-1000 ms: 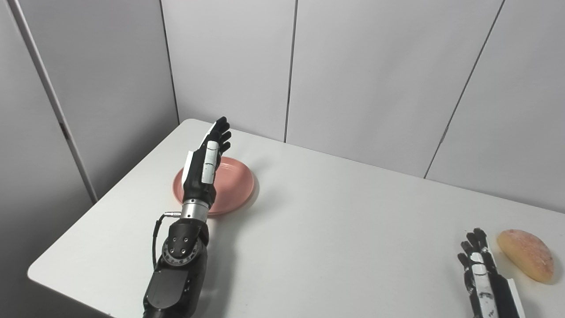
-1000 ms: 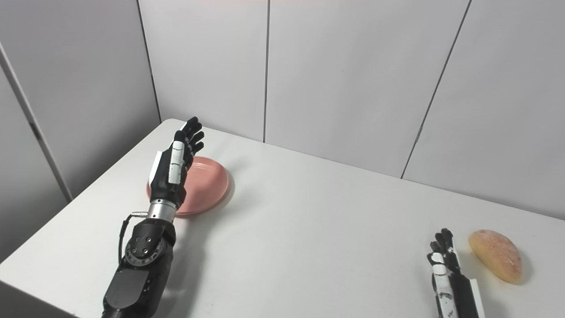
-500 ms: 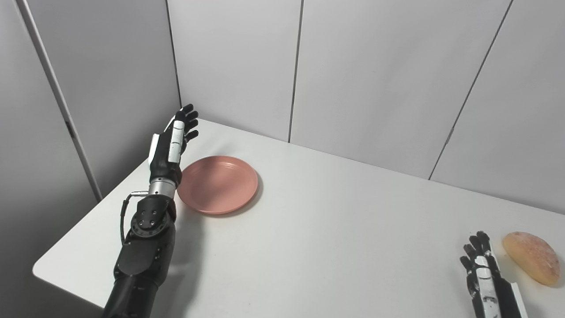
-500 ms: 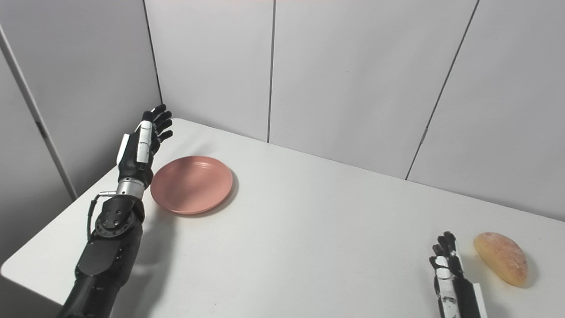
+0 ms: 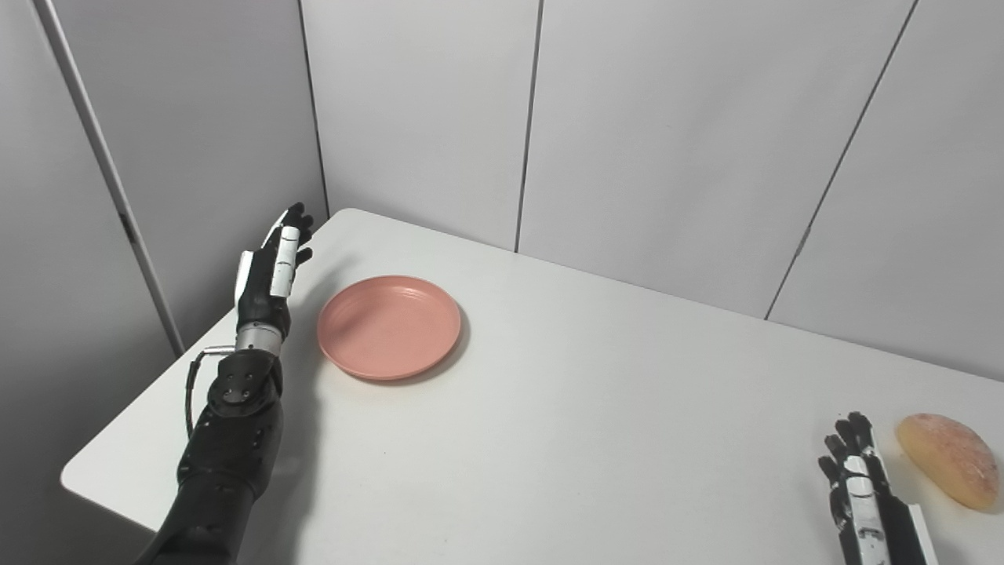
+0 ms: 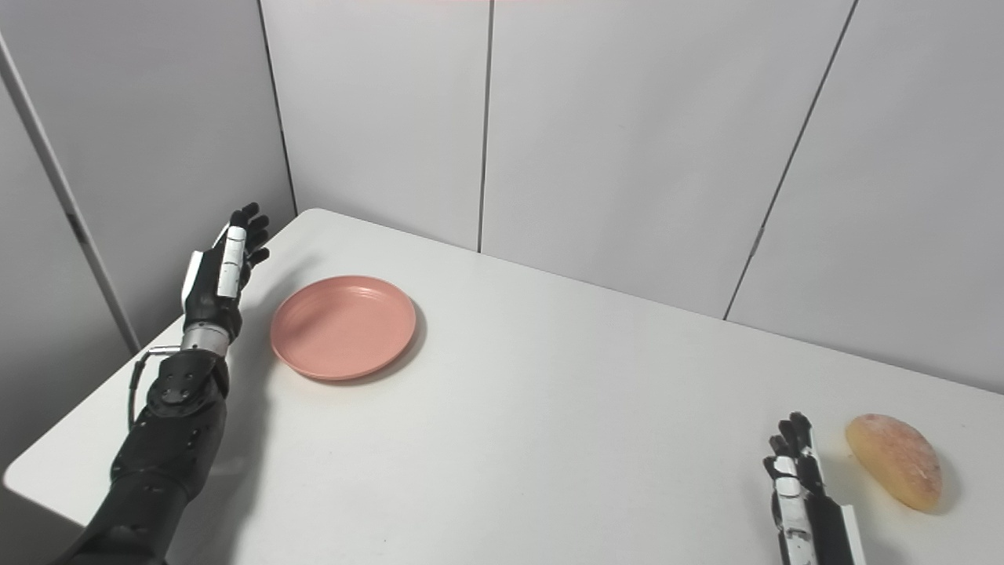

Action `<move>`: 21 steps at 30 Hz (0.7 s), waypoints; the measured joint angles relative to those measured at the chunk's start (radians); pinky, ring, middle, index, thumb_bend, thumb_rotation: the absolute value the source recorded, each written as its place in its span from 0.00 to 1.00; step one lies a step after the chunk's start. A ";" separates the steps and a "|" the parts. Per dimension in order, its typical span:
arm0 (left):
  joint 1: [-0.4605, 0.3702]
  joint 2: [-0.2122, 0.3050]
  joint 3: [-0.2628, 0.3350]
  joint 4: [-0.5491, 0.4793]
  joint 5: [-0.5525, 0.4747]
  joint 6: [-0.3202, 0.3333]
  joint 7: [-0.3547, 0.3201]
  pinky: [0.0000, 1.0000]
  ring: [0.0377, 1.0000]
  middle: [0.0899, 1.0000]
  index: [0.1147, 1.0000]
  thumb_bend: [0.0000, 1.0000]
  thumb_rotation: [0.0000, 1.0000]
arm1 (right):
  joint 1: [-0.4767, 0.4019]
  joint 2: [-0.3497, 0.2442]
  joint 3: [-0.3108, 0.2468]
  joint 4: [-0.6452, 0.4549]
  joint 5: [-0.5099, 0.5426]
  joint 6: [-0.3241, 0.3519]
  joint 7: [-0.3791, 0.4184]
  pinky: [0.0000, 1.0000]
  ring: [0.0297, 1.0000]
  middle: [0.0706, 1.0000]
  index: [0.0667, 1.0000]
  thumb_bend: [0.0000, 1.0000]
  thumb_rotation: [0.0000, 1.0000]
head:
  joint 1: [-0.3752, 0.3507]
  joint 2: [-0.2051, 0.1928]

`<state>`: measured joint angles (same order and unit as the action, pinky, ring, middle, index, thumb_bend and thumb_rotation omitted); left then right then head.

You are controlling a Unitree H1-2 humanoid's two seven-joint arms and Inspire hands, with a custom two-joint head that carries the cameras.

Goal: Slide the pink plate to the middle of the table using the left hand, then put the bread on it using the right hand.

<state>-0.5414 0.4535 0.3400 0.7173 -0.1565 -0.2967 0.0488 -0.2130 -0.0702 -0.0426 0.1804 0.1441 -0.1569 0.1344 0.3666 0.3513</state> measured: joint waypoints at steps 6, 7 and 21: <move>-0.010 0.002 -0.005 0.044 0.002 -0.005 -0.004 0.89 0.91 0.88 0.85 0.74 1.00 | 0.006 0.004 0.000 -0.011 0.001 0.003 -0.001 1.00 1.00 1.00 1.00 0.44 0.85 | 0.006 -0.002; -0.014 0.002 -0.006 0.054 0.002 -0.007 -0.006 0.89 0.91 0.88 0.85 0.74 1.00 | 0.006 0.005 0.000 -0.013 0.002 0.004 -0.001 1.00 1.00 1.00 1.00 0.44 0.85 | 0.006 0.000; -0.011 -0.038 -0.032 0.066 -0.024 -0.030 -0.048 0.90 0.92 0.89 0.85 0.72 1.00 | 0.008 0.006 0.000 -0.020 0.005 0.014 -0.013 1.00 1.00 1.00 1.00 0.44 0.84 | 0.011 0.008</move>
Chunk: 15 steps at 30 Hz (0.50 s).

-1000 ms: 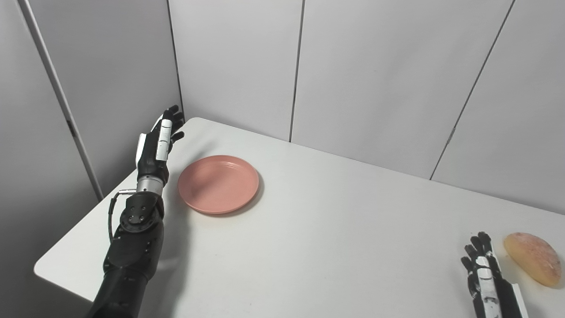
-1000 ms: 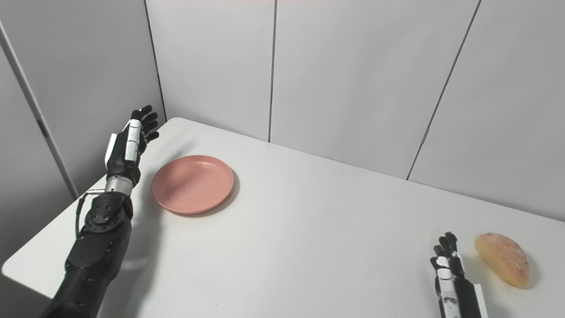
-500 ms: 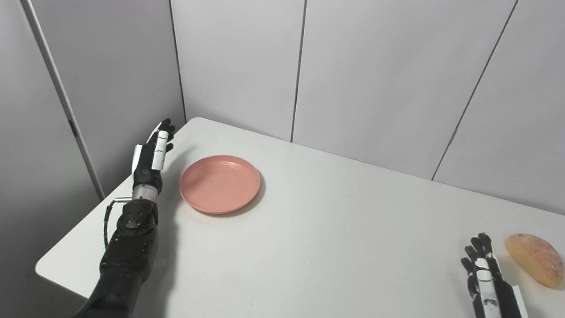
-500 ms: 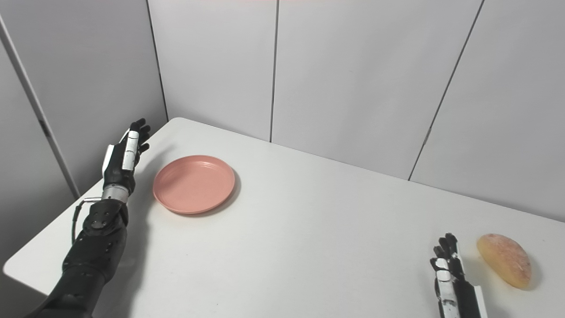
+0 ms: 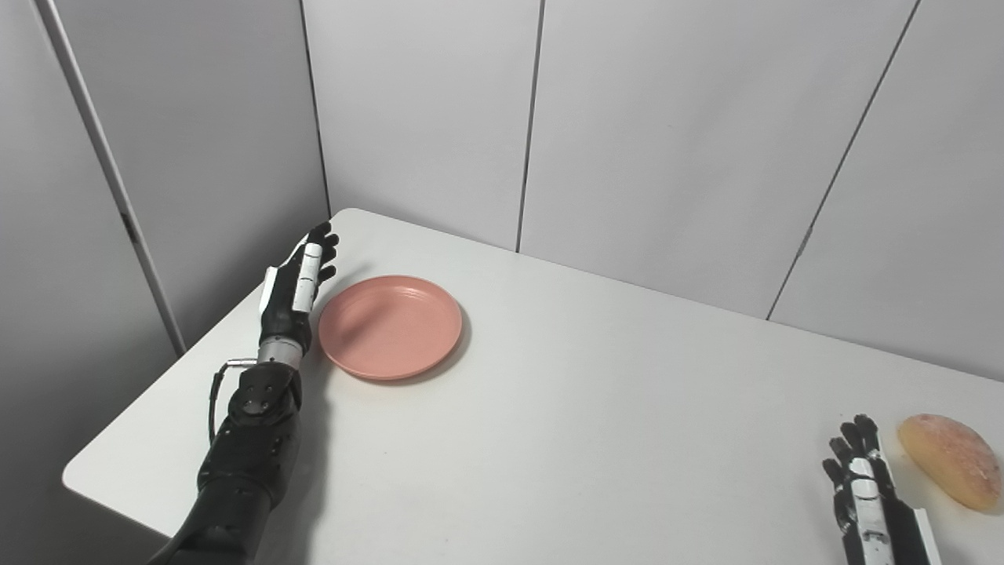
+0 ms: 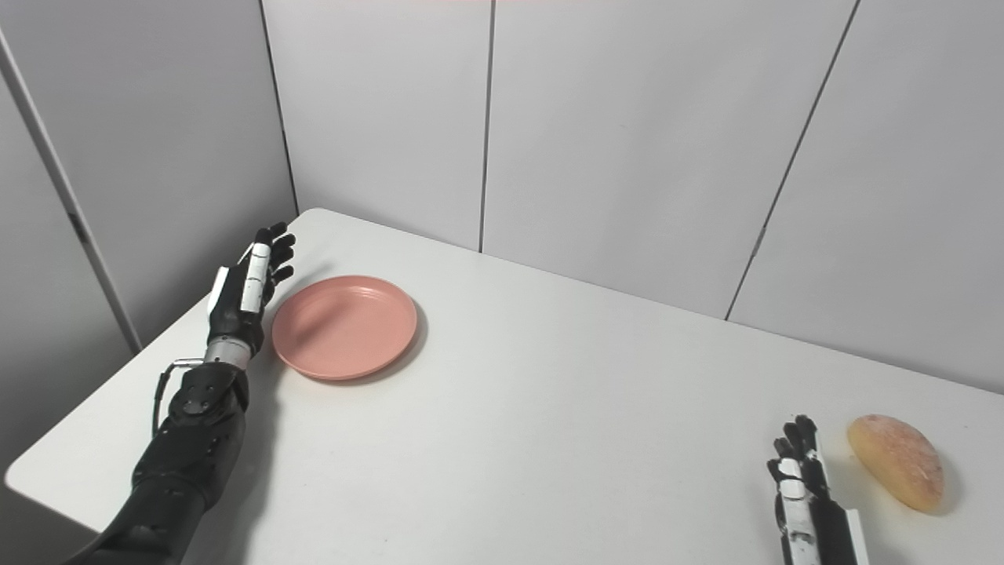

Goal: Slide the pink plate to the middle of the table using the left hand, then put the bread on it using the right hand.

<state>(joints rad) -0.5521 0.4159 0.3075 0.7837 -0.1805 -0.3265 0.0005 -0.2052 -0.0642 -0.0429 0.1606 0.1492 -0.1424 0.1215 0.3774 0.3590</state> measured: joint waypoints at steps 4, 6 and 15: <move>0.004 -0.001 -0.015 0.016 0.008 -0.012 -0.010 0.89 0.91 0.89 0.86 0.72 1.00 | 0.002 0.000 0.000 -0.005 0.001 0.006 -0.001 1.00 1.00 1.00 1.00 0.43 0.85 | -0.003 0.003; 0.004 -0.001 -0.022 0.045 0.012 -0.021 -0.009 0.90 0.91 0.89 0.86 0.73 1.00 | 0.002 0.001 0.000 -0.011 0.001 0.010 -0.002 1.00 1.00 1.00 1.00 0.43 0.85 | -0.003 0.006; -0.010 0.000 -0.035 0.088 0.028 -0.058 -0.006 0.91 0.92 0.90 0.87 0.73 1.00 | 0.007 0.001 0.000 -0.035 0.007 0.040 -0.002 1.00 1.00 1.00 1.00 0.43 0.85 | 0.006 0.014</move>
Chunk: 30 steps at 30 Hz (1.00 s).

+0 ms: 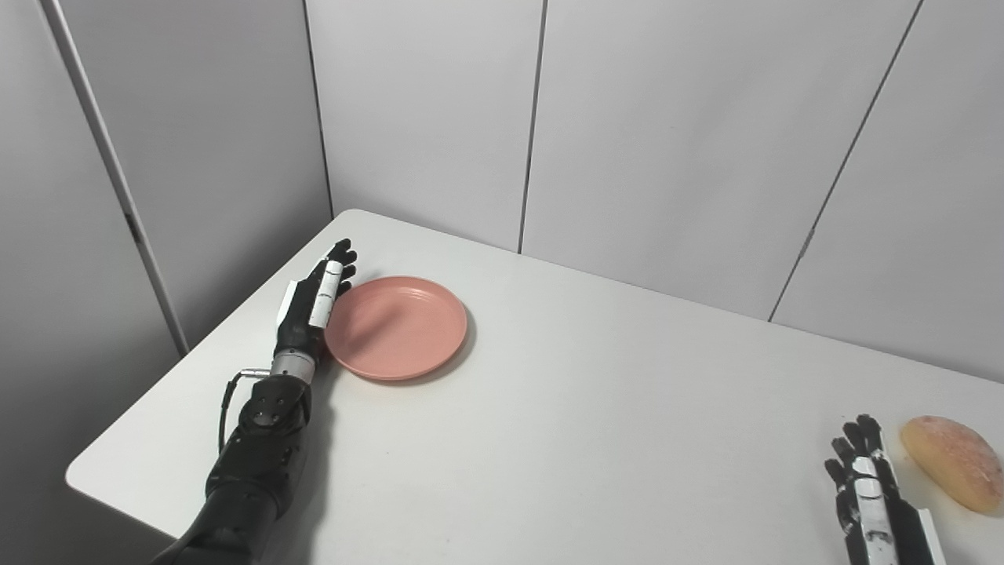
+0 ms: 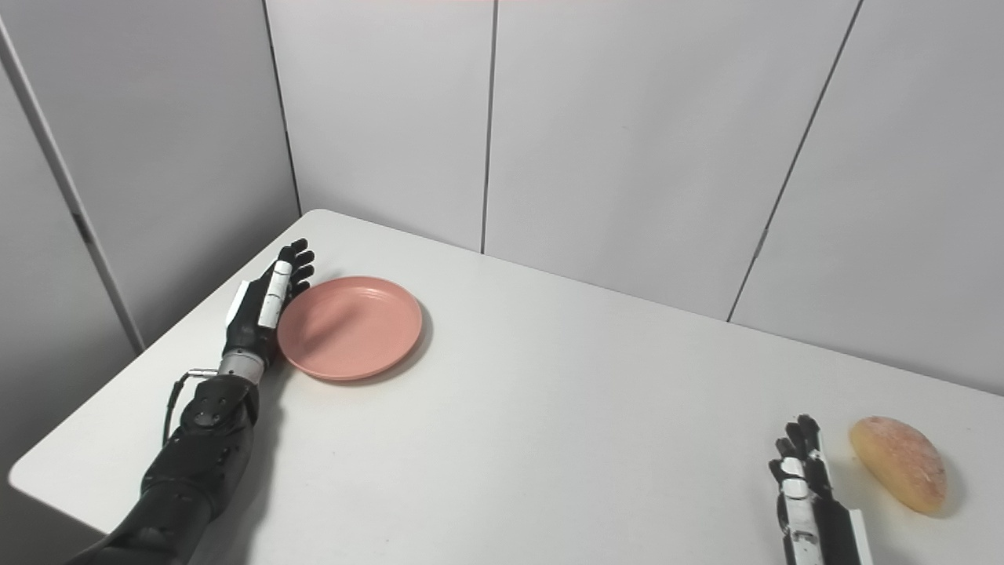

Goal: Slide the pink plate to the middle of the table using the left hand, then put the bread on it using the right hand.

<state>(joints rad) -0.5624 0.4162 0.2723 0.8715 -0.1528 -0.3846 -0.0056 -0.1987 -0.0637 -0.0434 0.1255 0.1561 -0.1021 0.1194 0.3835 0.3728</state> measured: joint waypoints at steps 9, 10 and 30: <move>0.000 0.001 0.000 0.000 0.001 0.000 0.000 0.91 0.90 0.89 0.86 0.72 1.00 | 0.000 0.000 -0.001 0.000 0.001 0.003 0.000 1.00 1.00 1.00 1.00 0.44 0.84 | 0.002 0.006; 0.000 0.001 0.000 -0.001 0.001 0.000 0.003 0.91 0.90 0.89 0.86 0.72 1.00 | 0.000 0.000 -0.001 0.000 0.001 0.003 0.000 1.00 1.00 1.00 1.00 0.44 0.84 | 0.002 0.006; 0.027 -0.052 -0.026 -0.098 -0.020 0.041 -0.006 0.91 0.93 0.90 0.86 0.72 1.00 | 0.000 0.000 0.001 -0.011 -0.005 0.006 -0.003 1.00 1.00 1.00 1.00 0.48 0.85 | -0.008 0.017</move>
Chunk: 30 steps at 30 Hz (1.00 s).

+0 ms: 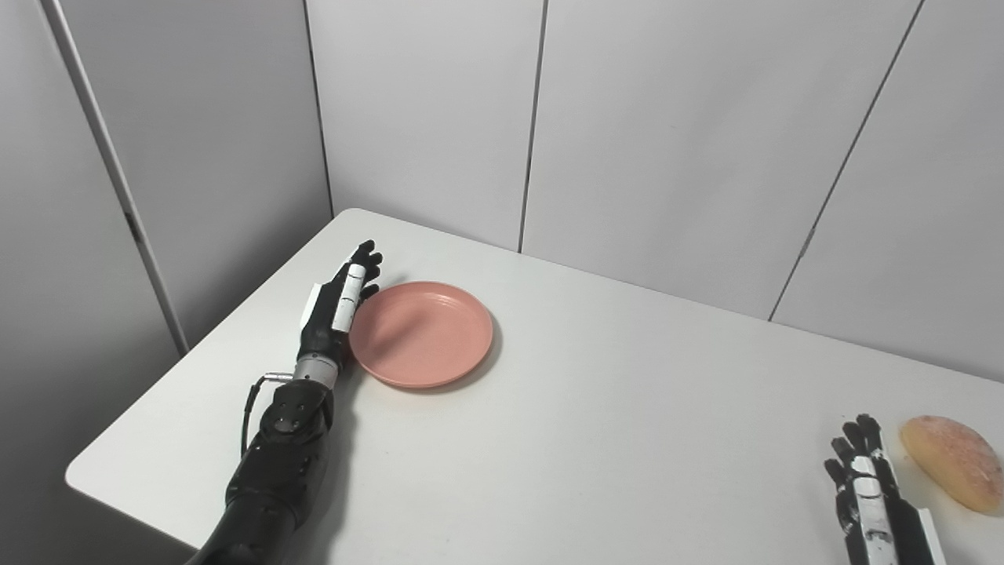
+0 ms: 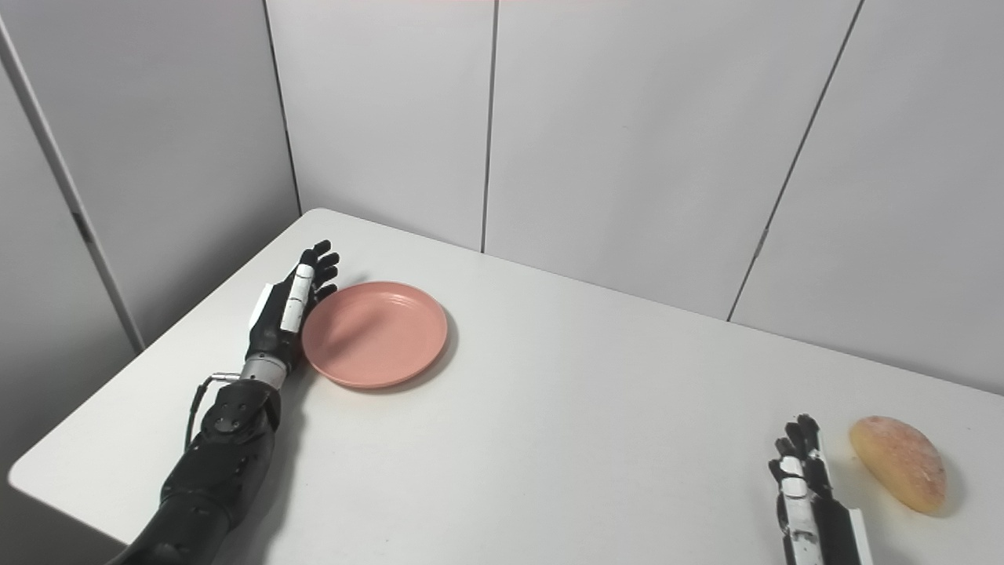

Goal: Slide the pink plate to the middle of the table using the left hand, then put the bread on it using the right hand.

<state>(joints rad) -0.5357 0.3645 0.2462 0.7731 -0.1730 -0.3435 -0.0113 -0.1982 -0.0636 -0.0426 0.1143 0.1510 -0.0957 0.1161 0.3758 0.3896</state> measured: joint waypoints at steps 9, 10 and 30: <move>-0.024 -0.006 -0.006 0.044 -0.002 -0.032 -0.011 0.90 0.92 0.90 0.87 0.74 1.00 | 0.000 0.002 0.001 0.000 -0.009 0.002 -0.004 1.00 1.00 1.00 1.00 0.49 0.84 | -0.005 0.005; -0.026 -0.008 -0.007 0.046 -0.002 -0.033 -0.011 0.90 0.93 0.90 0.87 0.74 1.00 | 0.000 0.002 0.000 -0.001 -0.010 0.002 -0.004 1.00 1.00 1.00 1.00 0.48 0.84 | -0.005 0.006; -0.017 -0.110 -0.036 -0.052 -0.002 0.015 -0.027 0.85 0.89 0.88 0.85 0.72 1.00 | -0.006 0.003 0.004 0.048 -0.016 -0.005 0.000 1.00 1.00 1.00 1.00 0.55 0.80 | -0.077 0.061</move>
<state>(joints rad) -0.5532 0.2543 0.2097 0.7214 -0.1750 -0.3287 -0.0383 -0.2045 -0.0602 -0.0390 0.1618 0.1346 -0.1003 0.1158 0.2991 0.4510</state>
